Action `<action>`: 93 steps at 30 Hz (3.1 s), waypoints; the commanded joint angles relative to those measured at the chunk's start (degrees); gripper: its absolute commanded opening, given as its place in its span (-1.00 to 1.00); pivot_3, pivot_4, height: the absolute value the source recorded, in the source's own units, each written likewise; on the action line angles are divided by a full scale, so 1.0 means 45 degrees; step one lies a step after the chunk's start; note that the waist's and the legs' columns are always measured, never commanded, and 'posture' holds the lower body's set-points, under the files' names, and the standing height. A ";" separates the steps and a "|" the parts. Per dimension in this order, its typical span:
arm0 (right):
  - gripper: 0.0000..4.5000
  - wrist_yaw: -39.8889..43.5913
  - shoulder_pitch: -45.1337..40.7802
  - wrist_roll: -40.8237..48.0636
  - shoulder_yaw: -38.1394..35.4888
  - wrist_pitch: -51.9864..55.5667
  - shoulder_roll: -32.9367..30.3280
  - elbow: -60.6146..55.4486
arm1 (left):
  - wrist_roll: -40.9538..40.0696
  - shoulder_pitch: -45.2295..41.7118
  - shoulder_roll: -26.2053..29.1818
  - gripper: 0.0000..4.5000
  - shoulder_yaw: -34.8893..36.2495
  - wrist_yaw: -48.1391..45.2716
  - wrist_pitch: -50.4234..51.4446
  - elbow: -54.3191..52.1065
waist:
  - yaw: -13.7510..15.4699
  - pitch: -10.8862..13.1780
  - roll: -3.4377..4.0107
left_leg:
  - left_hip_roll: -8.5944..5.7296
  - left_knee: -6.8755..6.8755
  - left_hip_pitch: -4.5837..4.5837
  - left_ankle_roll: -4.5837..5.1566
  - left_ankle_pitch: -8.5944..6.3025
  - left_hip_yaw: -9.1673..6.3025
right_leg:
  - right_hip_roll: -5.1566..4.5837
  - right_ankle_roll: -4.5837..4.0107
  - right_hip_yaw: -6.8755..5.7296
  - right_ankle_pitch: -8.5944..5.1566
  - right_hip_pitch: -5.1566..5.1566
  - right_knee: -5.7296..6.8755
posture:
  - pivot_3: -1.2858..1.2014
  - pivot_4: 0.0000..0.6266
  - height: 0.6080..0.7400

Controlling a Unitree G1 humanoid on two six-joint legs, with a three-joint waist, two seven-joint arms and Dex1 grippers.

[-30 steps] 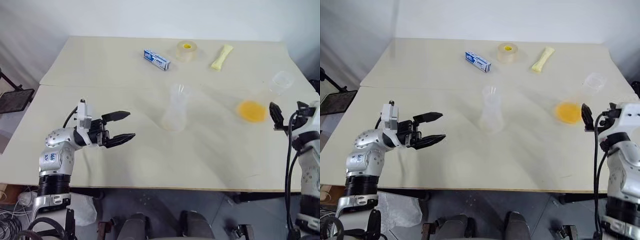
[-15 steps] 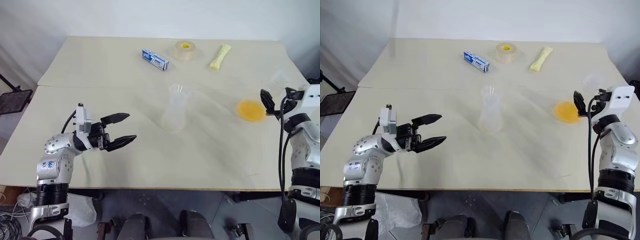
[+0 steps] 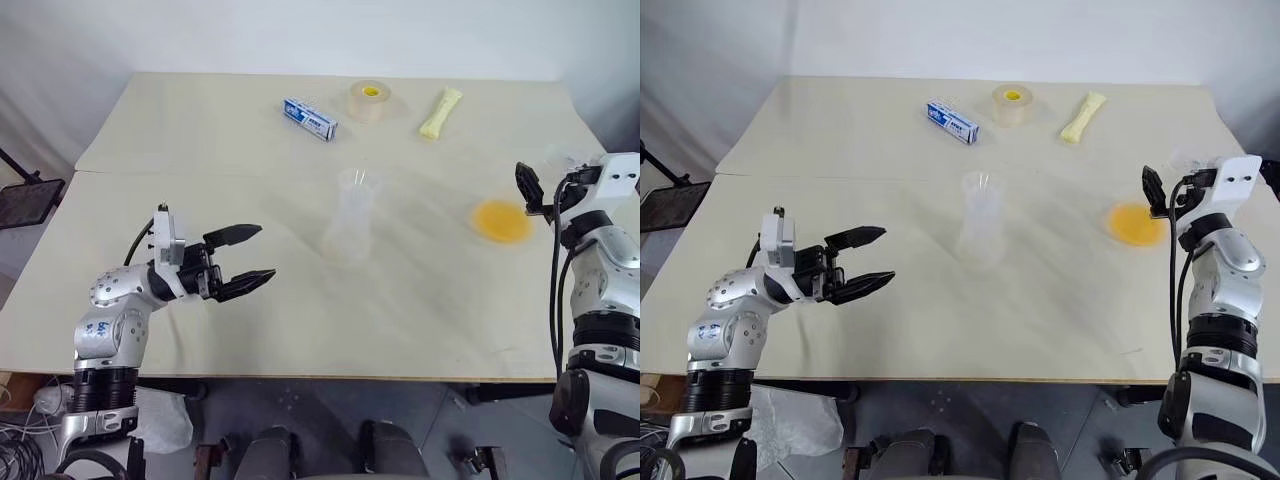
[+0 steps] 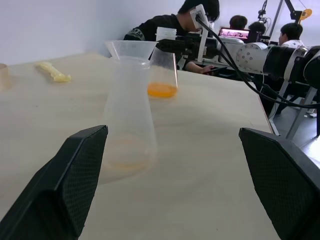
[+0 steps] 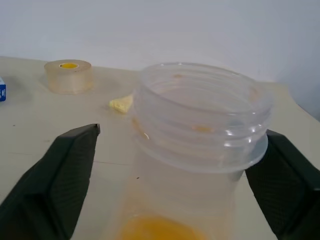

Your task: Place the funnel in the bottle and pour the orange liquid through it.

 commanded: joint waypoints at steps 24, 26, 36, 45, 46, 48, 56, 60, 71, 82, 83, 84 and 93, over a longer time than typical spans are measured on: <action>0.07 -0.2913 0.1059 -0.5450 0.5027 0.1895 0.0516 -1.0393 | -0.0294 -0.2732 -0.0749 1.00 -0.0111 -0.1895 -0.2147 0.3836 | 0.0021 0.0004 0.0004 | -0.0044 -0.0004 -0.0049 0.0000 0.0000 0.0052 | -0.0002 0.0000 0.0008 0.0000 -0.0097 0.0039 | 0.03 -0.52 1.00; 0.07 -0.2777 0.0880 -0.6285 0.5636 0.1436 0.0375 -1.0367 | -0.0273 -0.2831 -0.0841 1.00 -0.0153 -0.2054 -0.2250 0.4040 | 0.0003 0.0004 0.0004 | -0.0044 -0.0004 -0.0052 0.0000 0.0000 0.0051 | -0.0002 0.0000 0.0009 0.0000 -0.0099 0.0038 | 0.03 -0.52 1.00; 0.07 -0.2435 -0.0107 -0.8772 0.7356 -0.0716 0.0357 -0.9688 | -0.0232 -0.2909 -0.1083 1.00 -0.0144 -0.2339 -0.2543 0.4341 | -0.0296 0.0004 0.0003 | -0.0040 -0.0016 -0.0054 -0.0001 0.0000 0.0048 | 0.0004 0.0000 0.0001 0.0000 -0.0108 0.0040 | 0.03 -0.52 1.00; 0.07 -0.3040 -0.0966 -1.0228 0.7775 -0.2066 0.0613 -0.8279 | -0.0217 -0.2572 -0.1347 1.00 -0.0255 -0.2139 -0.2489 0.3952 | -0.0324 0.0004 0.0003 | -0.0028 -0.0017 -0.0054 -0.0001 0.0000 0.0041 | 0.0002 0.0000 0.0002 0.0000 -0.0108 0.0043 | 0.03 -0.52 1.00; 0.07 -0.3166 -0.1149 -1.0478 0.7866 -0.2303 0.0539 -0.8047 | -0.0222 -0.2570 -0.1400 1.00 -0.0261 -0.2123 -0.2489 0.3926 | -0.0322 0.0004 0.0004 | -0.0027 -0.0017 -0.0054 -0.0001 0.0000 0.0040 | 0.0003 0.0000 0.0002 0.0000 -0.0108 0.0043 | 0.03 -0.52 1.00; 0.07 -0.3347 -0.1386 -1.0815 0.7950 -0.2684 0.0448 -0.7669 | -0.0225 -0.2539 -0.1484 1.00 -0.0274 -0.2083 -0.2474 0.3847 | -0.0331 0.0004 0.0003 | -0.0026 -0.0017 -0.0054 -0.0001 0.0000 0.0039 | 0.0003 0.0000 0.0002 0.0000 -0.0108 0.0043 | 0.03 -0.52 1.00; 0.07 -0.3756 -0.1838 -1.1817 0.8086 -0.3983 0.0277 -0.6876 | -0.0241 -0.2567 -0.1629 1.00 -0.0236 -0.2022 -0.2586 0.3843 | -0.0337 0.0004 0.0003 | -0.0022 -0.0018 -0.0054 -0.0001 0.0000 0.0035 | 0.0002 0.0000 0.0003 0.0000 -0.0108 0.0043 | 0.03 -0.52 1.00; 0.07 -0.3996 -0.2016 -1.2290 0.8139 -0.4407 0.0091 -0.6534 | -0.0252 -0.2600 -0.1650 1.00 -0.0176 -0.2021 -0.2650 0.3890 | -0.0336 0.0004 0.0003 | -0.0019 -0.0019 -0.0054 -0.0001 0.0000 0.0036 | 0.0002 0.0000 0.0002 0.0000 -0.0108 0.0044 | 0.03 -0.52 1.00; 0.07 -0.4547 -0.2393 -1.3359 0.8244 -0.5130 -0.0248 -0.5976 | -0.0241 -0.2653 -0.1724 1.00 -0.0190 -0.2024 -0.2647 0.3962 | -0.0343 0.0004 0.0003 | -0.0014 -0.0019 -0.0055 -0.0001 0.0000 0.0036 | 0.0001 0.0000 0.0004 0.0000 -0.0108 0.0043 | 0.03 -0.52 1.00; 0.07 -0.5112 -0.2711 -1.4310 0.8407 -0.5575 -0.0400 -0.5481 | -0.0211 -0.2705 -0.1744 1.00 -0.0168 -0.1978 -0.2708 0.4047 | -0.0336 0.0004 0.0004 | -0.0007 -0.0019 -0.0056 -0.0001 0.0000 0.0035 | 0.0000 0.0000 0.0005 0.0000 -0.0108 0.0043 | 0.03 -0.52 1.00; 0.07 -0.5163 -0.2751 -1.4383 0.8410 -0.5602 -0.0428 -0.5436 | -0.0214 -0.2703 -0.1745 1.00 -0.0162 -0.1971 -0.2714 0.4048 | -0.0337 0.0004 0.0004 | -0.0005 -0.0019 -0.0056 -0.0001 0.0000 0.0035 | 0.0000 0.0000 0.0005 0.0000 -0.0107 0.0043 | 0.03 -0.52 1.00; 0.07 -0.5237 -0.2801 -1.4491 0.8429 -0.5636 -0.0463 -0.5384 | -0.0208 -0.2711 -0.1747 1.00 -0.0161 -0.1974 -0.2728 0.4068 | -0.0341 0.0004 0.0003 | -0.0005 -0.0020 -0.0056 -0.0001 0.0000 0.0035 | 0.0000 0.0000 0.0006 0.0000 -0.0108 0.0043 | 0.03 -0.52 1.00; 0.07 -0.5674 -0.3102 -1.5084 0.8650 -0.6089 -0.0711 -0.5104 | -0.0129 -0.2777 -0.1737 1.00 -0.0158 -0.1863 -0.2804 0.4213 | -0.0351 0.0004 0.0003 | -0.0004 -0.0021 -0.0056 -0.0001 0.0000 0.0037 | 0.0001 0.0000 0.0005 0.0000 -0.0108 0.0043 | 0.03 -0.52 1.00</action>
